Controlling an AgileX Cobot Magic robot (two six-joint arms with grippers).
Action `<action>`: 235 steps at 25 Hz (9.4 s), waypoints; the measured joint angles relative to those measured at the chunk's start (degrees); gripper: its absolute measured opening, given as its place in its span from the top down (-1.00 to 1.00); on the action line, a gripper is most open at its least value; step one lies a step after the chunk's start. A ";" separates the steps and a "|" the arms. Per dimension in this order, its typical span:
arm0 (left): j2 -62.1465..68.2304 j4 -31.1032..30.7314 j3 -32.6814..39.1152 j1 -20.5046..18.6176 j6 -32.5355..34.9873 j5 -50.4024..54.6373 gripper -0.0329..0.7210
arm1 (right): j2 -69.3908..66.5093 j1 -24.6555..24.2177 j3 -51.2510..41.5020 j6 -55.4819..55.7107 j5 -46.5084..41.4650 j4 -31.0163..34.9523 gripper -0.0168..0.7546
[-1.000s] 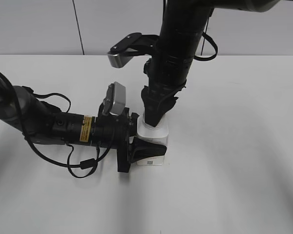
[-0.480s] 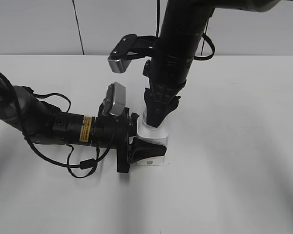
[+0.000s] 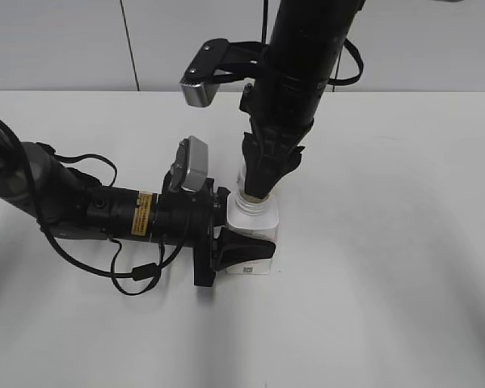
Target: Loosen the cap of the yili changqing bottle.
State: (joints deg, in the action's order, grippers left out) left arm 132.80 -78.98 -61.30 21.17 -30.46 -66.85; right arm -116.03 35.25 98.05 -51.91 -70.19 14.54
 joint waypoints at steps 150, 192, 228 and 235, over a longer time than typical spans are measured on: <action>-36.39 7.09 0.33 -4.68 -19.88 51.76 -0.44 | -6.48 -29.89 10.06 45.72 0.51 -1.00 -0.49; -34.90 73.46 -19.54 -11.71 20.31 136.20 -0.44 | 16.10 -29.89 -8.68 45.75 0.47 0.02 -0.48; -81.05 79.55 0.03 -11.71 22.89 136.72 -0.16 | 104.29 -29.89 -63.18 47.07 0.05 -4.61 -0.48; -98.04 79.42 10.72 -11.71 23.04 136.85 -0.09 | 109.04 -29.89 -65.34 46.33 -0.07 -4.67 -0.48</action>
State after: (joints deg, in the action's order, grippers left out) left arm 34.75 0.44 -50.58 9.45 -7.42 70.00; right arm -6.99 5.36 32.71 -5.57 -70.26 9.87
